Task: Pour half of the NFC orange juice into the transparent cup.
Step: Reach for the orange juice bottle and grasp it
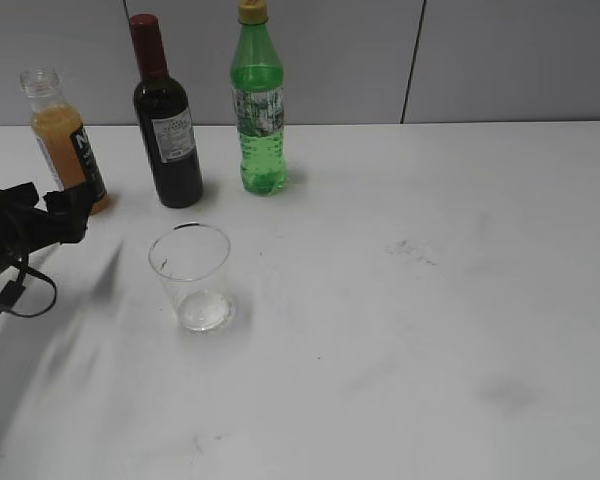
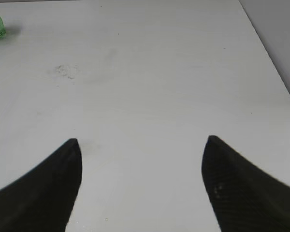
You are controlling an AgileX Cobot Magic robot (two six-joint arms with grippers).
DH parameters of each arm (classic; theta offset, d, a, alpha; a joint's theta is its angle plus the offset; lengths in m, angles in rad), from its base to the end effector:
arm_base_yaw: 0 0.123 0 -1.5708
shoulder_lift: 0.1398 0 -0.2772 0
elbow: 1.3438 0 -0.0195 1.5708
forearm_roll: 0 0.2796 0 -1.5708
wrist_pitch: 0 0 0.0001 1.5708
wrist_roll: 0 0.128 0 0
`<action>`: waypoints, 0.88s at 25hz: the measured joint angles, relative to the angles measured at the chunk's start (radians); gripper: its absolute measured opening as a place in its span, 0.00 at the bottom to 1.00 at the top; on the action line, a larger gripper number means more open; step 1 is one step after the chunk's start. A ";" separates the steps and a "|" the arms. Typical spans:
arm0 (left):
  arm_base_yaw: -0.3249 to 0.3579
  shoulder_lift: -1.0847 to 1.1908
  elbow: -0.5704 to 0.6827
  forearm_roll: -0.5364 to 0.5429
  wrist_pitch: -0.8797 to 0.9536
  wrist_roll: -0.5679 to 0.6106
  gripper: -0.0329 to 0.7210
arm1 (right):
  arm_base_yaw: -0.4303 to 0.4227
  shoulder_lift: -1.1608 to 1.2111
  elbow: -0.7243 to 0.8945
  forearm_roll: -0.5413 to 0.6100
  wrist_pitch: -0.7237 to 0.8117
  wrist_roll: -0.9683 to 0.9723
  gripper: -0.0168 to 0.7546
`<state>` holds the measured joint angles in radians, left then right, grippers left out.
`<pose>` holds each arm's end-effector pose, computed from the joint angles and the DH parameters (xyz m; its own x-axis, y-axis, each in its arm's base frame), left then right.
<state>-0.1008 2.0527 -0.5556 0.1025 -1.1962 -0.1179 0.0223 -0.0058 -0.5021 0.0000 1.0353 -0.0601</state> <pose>0.3469 -0.0473 0.0481 -0.2275 -0.0572 -0.9721 0.1750 0.9796 -0.0986 0.0616 0.0014 0.2783 -0.4239 -0.0695 -0.9030 -0.0478 0.9974 -0.0543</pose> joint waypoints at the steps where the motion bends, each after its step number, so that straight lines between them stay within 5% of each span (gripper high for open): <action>1: 0.000 0.013 -0.016 -0.001 -0.004 -0.001 0.95 | 0.000 0.000 0.000 0.000 0.000 0.000 0.79; 22: 0.033 0.241 -0.507 0.019 0.228 -0.002 0.95 | 0.000 0.000 0.000 0.000 0.000 0.000 0.79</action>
<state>-0.0675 2.2939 -1.0624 0.1218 -0.9684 -0.1200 0.0223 -0.0058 -0.5021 0.0000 1.0353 -0.0601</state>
